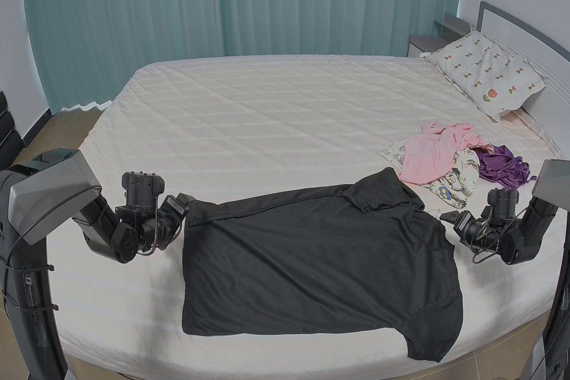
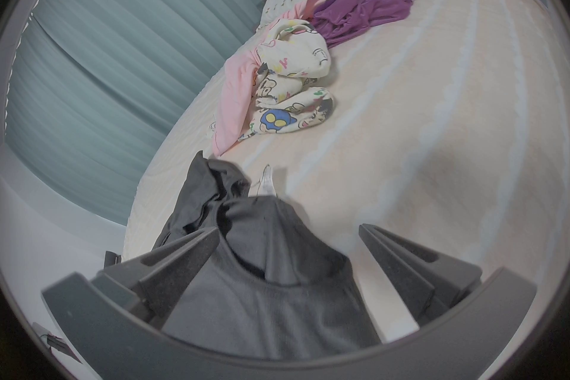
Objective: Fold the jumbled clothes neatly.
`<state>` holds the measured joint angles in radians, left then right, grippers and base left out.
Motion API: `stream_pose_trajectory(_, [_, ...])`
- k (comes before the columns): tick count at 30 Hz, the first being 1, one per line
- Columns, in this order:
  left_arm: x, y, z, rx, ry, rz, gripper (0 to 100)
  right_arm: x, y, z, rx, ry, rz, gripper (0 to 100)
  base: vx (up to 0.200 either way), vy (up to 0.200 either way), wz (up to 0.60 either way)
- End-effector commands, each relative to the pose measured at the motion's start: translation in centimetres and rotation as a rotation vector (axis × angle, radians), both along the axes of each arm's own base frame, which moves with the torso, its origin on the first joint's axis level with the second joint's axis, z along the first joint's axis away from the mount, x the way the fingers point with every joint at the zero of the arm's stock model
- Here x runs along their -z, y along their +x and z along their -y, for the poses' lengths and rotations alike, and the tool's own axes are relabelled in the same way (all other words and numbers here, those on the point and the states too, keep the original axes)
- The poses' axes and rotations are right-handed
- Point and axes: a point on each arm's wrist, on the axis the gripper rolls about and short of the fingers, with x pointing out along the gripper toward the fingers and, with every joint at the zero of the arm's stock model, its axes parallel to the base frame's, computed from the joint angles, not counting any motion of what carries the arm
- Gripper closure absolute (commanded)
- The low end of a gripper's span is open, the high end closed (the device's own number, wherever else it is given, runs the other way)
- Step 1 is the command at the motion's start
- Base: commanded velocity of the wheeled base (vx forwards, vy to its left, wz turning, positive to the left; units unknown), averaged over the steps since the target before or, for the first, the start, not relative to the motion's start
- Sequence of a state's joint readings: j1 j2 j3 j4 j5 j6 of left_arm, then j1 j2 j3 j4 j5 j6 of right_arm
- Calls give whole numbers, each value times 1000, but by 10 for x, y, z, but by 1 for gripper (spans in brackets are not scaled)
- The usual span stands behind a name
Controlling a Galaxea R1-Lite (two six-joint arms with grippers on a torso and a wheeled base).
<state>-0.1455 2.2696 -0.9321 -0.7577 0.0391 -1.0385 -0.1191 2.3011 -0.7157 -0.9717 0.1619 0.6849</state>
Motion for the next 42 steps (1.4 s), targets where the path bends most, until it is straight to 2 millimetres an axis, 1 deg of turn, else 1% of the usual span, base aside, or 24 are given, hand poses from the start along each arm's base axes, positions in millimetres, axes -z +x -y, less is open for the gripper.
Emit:
stream_pose_trajectory(1, [1,-73,30,118,15,-103,0,-28,-51,-7,9,31,4,0,-200,0,0])
stream_pose_trajectory(3, [7,-85,33,129,28,-127,0,-28,-59,-9,7,35,-5,0,-200,0,0])
stream_pose_trajectory(4, [12,-95,35,138,28,-157,0,-26,-66,-11,3,37,-16,0,-200,0,0])
stream_pose_trajectory(5, [12,-95,35,138,28,-157,0,-26,-66,-11,3,37,-16,0,-200,0,0])
stream_pose_trajectory(6, [19,-107,35,141,26,-199,0,-23,-72,-14,-2,38,-19,0,-200,0,0])
stream_pose_trajectory(7, [19,-107,35,140,25,-201,0,-23,-72,-15,-4,38,-18,0,-200,0,0])
stream_pose_trajectory(8, [24,-115,35,147,30,-234,0,-19,-77,-16,-5,39,-26,0,-200,0,0])
stream_pose_trajectory(9, [26,-117,35,151,32,-243,0,-19,-77,-17,-6,40,-23,0,-200,0,0])
stream_pose_trajectory(12, [28,-120,36,154,37,-256,0,-18,-80,-17,-7,42,-20,0,-200,0,0])
stream_pose_trajectory(17, [30,-118,37,160,35,-248,0,-16,-82,-19,-9,54,-34,0,0,0,0])
stream_pose_trajectory(19, [35,-120,45,185,50,-252,0,-12,-82,-22,-15,63,-48,0,0,0,0])
stream_pose_trajectory(23, [42,-116,47,163,76,-245,0,-11,-82,-24,-21,66,-53,0,0,0,0])
stream_pose_trajectory(28, [51,-112,53,224,148,-236,0,-11,-83,-25,-23,63,-56,0,0,0,0])
stream_pose_trajectory(29, [52,-112,53,226,154,-238,100,-11,-83,-25,-22,61,-57,0,0,0,0])
stream_pose_trajectory(32, [54,-110,54,217,170,-234,100,-9,-84,-25,-25,56,-66,0,0,0,0])
stream_pose_trajectory(33, [57,-106,55,173,207,-226,100,-7,-95,-25,-47,45,-98,0,0,0,0])
stream_pose_trajectory(35, [58,-107,53,166,214,-232,100,-7,-101,-25,-84,34,-111,0,0,0,0])
stream_pose_trajectory(37, [57,-115,48,156,218,-252,100,1,-118,-26,-185,-19,-166,0,0,0,0])
stream_pose_trajectory(39, [52,-123,43,153,217,-255,100,9,-124,-27,-246,-45,-200,0,0,0,0])
stream_pose_trajectory(42, [42,-126,39,148,208,-243,100,17,-129,-27,-275,-65,-240,0,0,0,0])
